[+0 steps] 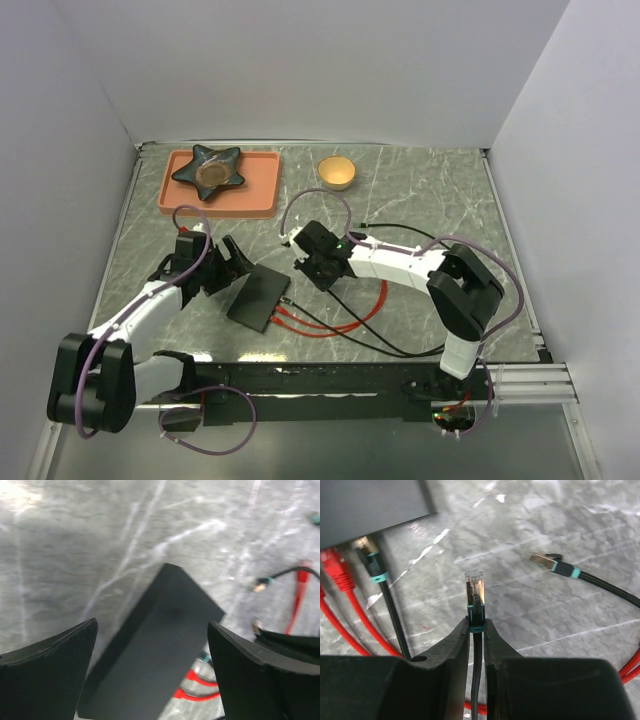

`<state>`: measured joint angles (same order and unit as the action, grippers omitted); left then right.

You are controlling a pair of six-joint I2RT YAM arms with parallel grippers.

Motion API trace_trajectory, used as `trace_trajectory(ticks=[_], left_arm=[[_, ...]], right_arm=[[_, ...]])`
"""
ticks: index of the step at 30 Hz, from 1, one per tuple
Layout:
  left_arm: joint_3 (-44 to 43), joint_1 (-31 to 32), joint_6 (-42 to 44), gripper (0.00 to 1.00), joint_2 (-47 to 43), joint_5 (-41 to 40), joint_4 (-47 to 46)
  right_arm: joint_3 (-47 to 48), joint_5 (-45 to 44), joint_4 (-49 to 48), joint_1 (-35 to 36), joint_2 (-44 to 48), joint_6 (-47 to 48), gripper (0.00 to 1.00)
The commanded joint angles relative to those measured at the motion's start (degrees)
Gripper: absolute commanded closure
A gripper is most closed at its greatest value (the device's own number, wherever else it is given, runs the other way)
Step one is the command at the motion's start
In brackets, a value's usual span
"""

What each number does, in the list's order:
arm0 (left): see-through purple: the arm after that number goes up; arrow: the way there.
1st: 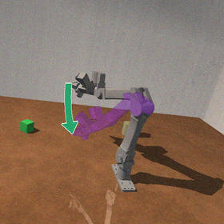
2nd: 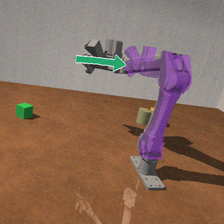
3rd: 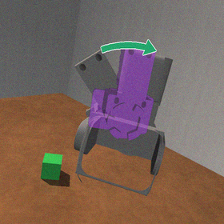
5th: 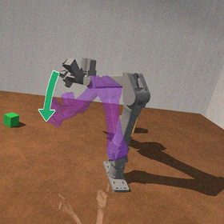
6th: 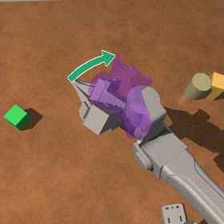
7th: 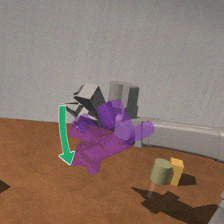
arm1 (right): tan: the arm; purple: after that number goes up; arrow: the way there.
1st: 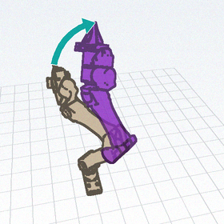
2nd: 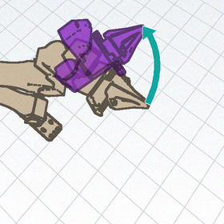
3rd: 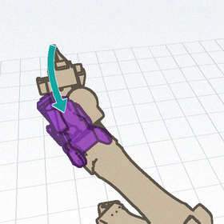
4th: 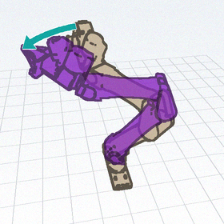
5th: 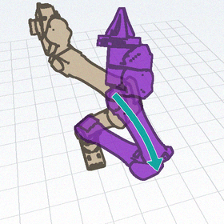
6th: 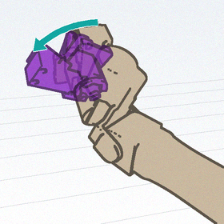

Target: Insert the plug into the switch port

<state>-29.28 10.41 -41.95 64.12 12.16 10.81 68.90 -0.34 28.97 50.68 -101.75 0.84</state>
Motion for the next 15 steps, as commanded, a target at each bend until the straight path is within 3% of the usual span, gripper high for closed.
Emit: trace_trajectory(ticks=[1, 15], left_arm=[[-2.45, -0.4, 2.4, 0.05, 2.67, -2.5, -2.1], [0.1, -0.4, 3.55, 0.11, 8.22, -0.74, -8.78]], right_arm=[[0.35, 0.08, -1.2, 1.44, 1.48, 3.81, 1.0], [5.1, -2.83, 0.65, 6.98, -5.37, 4.96, 1.0]])
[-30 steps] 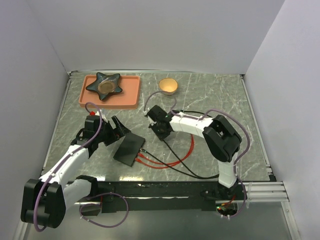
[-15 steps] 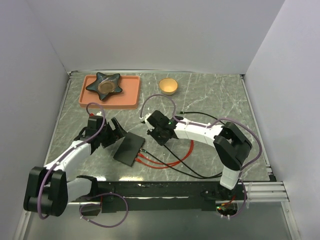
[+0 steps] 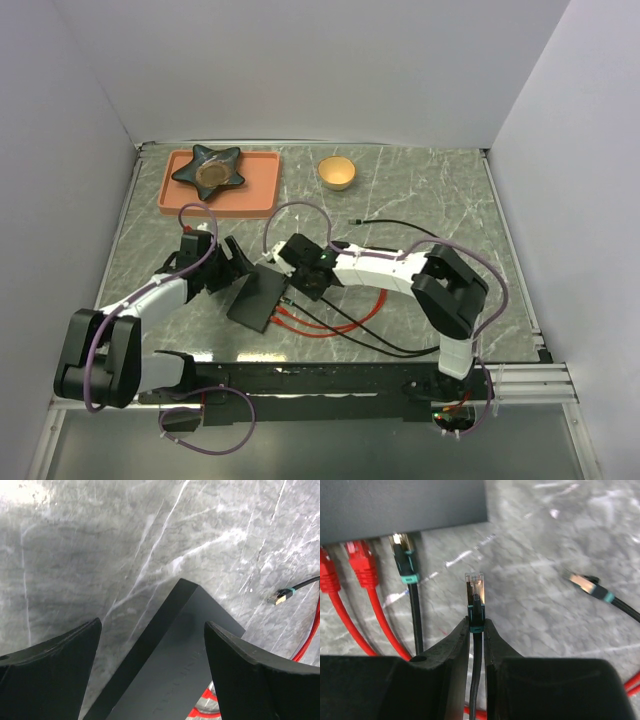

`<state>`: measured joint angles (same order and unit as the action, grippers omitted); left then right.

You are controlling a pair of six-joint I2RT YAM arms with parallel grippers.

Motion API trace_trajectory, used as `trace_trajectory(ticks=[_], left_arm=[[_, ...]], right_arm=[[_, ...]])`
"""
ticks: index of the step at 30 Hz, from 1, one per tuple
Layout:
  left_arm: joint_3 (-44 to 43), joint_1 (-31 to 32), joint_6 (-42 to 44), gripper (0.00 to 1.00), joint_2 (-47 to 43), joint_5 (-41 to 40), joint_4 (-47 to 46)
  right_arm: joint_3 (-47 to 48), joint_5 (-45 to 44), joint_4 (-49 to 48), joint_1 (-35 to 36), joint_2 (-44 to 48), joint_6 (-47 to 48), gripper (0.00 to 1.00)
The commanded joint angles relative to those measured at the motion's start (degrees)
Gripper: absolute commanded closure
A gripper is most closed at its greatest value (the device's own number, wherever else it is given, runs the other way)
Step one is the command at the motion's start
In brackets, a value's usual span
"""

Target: Insert the plug into the switch port

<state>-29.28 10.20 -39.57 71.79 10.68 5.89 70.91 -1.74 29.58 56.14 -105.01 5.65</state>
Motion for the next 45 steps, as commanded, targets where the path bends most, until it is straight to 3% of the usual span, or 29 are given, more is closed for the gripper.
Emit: trace_trajectory(ticks=[1, 19, 45], left_arm=[[0.18, -0.18, 1.16, 0.11, 0.54, 1.18, -4.13], [2.56, -0.09, 0.72, 0.15, 1.16, 4.88, -8.09], [3.35, -0.09, 0.99, 0.19, 1.42, 6.46, -9.58]], right_arm=[[3.26, -1.34, -0.31, 1.78, -2.65, -0.02, 1.0], [5.99, -6.35, -3.21, 3.98, -5.73, -3.28, 1.0], [8.45, -4.59, -5.41, 4.68, -7.14, -4.6, 1.0]])
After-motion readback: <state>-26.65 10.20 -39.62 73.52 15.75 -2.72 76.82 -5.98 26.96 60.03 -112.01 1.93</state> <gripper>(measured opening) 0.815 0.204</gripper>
